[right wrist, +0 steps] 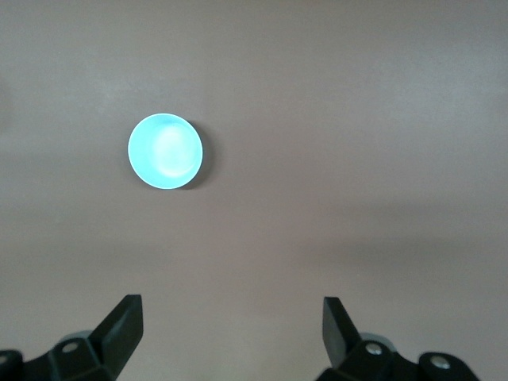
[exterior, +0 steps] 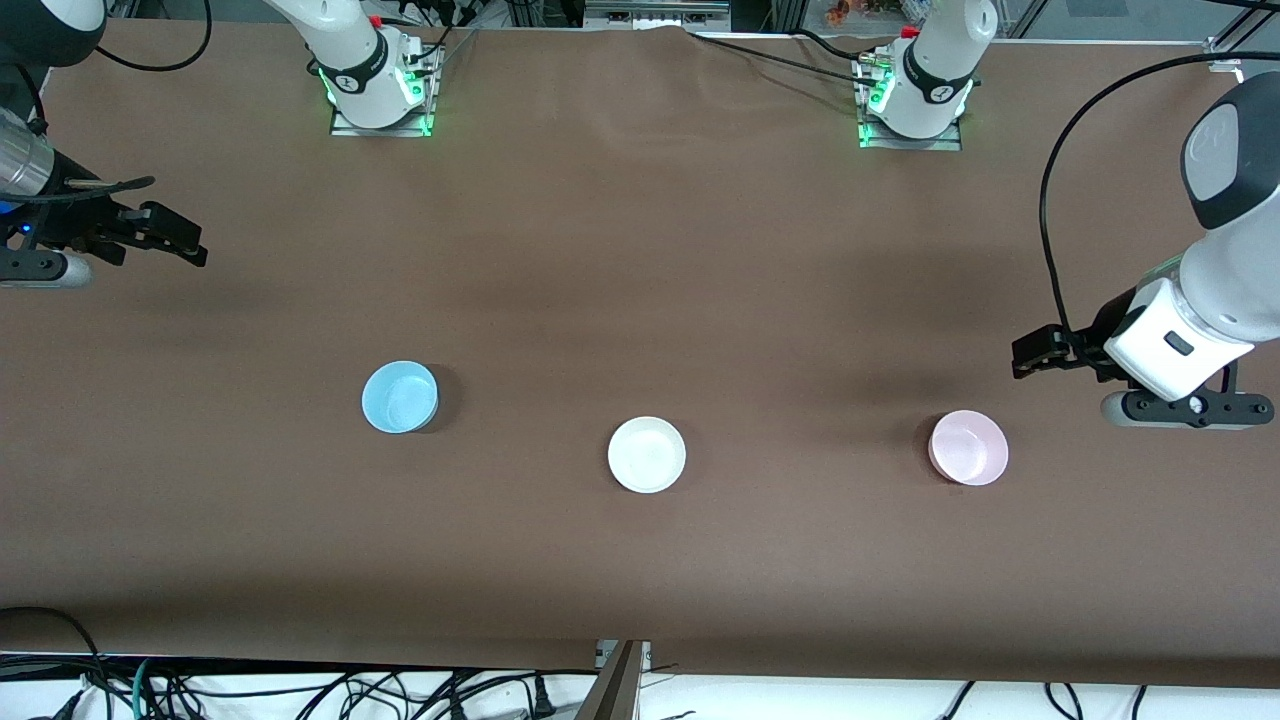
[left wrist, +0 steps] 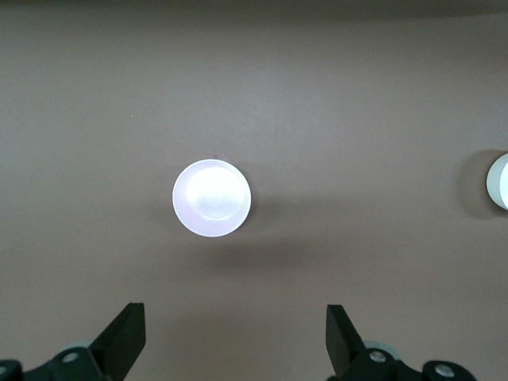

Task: Stack pink and blue bowls on white bowl
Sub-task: 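Move the left gripper over the pink bowl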

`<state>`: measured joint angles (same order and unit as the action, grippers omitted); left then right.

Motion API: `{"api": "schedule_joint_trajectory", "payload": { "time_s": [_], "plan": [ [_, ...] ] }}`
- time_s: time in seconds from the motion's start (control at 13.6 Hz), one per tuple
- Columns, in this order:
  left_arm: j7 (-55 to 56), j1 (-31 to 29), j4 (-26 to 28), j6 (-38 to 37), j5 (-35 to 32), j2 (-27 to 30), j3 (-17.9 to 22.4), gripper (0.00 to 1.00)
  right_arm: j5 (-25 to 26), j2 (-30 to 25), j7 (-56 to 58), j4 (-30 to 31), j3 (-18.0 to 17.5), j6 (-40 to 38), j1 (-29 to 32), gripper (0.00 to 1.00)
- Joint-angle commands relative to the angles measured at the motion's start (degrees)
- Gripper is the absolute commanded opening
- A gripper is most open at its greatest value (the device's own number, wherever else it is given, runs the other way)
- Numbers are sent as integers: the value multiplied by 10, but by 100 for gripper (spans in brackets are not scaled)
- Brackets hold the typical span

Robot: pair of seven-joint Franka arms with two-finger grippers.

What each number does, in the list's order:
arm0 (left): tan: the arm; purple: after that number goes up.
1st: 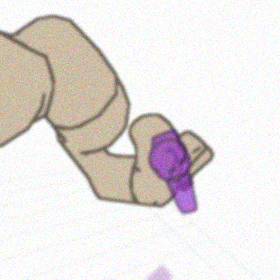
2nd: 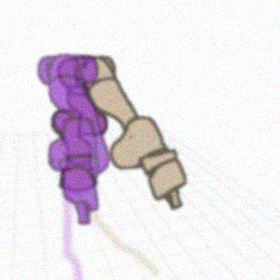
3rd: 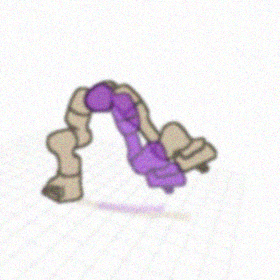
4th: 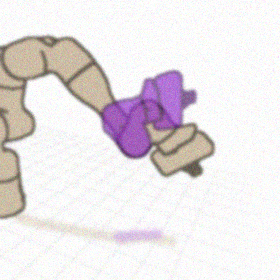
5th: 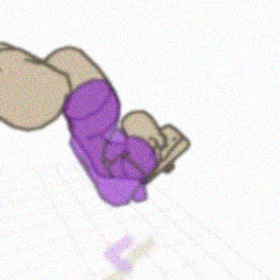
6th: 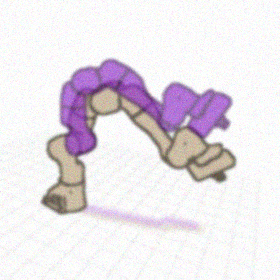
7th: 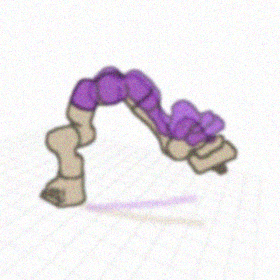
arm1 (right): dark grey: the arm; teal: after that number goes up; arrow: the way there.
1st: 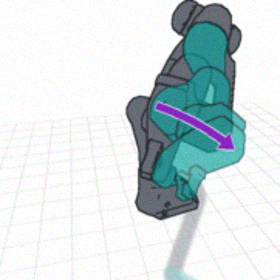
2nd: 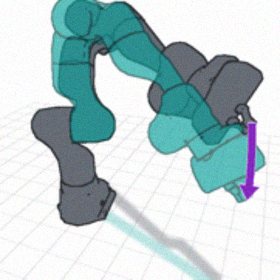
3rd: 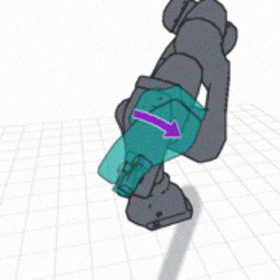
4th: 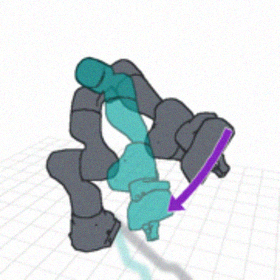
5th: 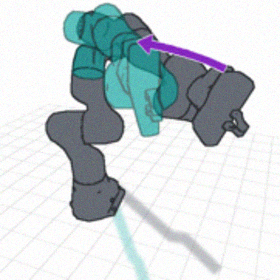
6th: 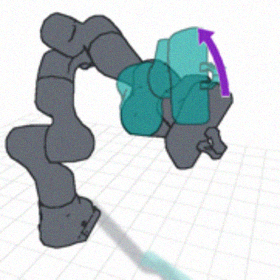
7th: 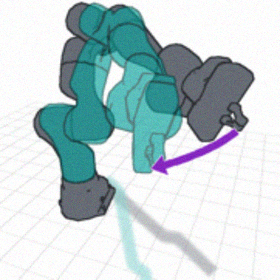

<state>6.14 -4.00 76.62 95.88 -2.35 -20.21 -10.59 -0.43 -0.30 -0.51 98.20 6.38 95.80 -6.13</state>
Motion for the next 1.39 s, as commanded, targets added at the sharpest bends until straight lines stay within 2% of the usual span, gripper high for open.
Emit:
{"api": "schedule_joint_trajectory", "payload": {
  "time_s": [0.0, 0.29, 0.88, 1.1, 1.32],
  "plan": [
    [2, -5, 4, 22, -5, -12, -1, 100, -11, -10, -5, 6, -1, -4, 3, 100],
    [2, -15, 51, 89, -2, -12, -1, 100, -11, -9, -5, 6, 4, -4, 3, 100],
    [-4, -25, 56, 131, -4, -65, 0, 100, -11, -8, -5, 6, 9, -3, 4, 100],
    [-3, -26, 69, 190, -6, -92, 0, 100, -10, -7, -5, 5, 9, 2, 3, 100],
    [-2, -27, 95, 227, -6, -97, 0, 100, -10, -6, -5, 4, 8, 3, 3, 100]
  ]
}}
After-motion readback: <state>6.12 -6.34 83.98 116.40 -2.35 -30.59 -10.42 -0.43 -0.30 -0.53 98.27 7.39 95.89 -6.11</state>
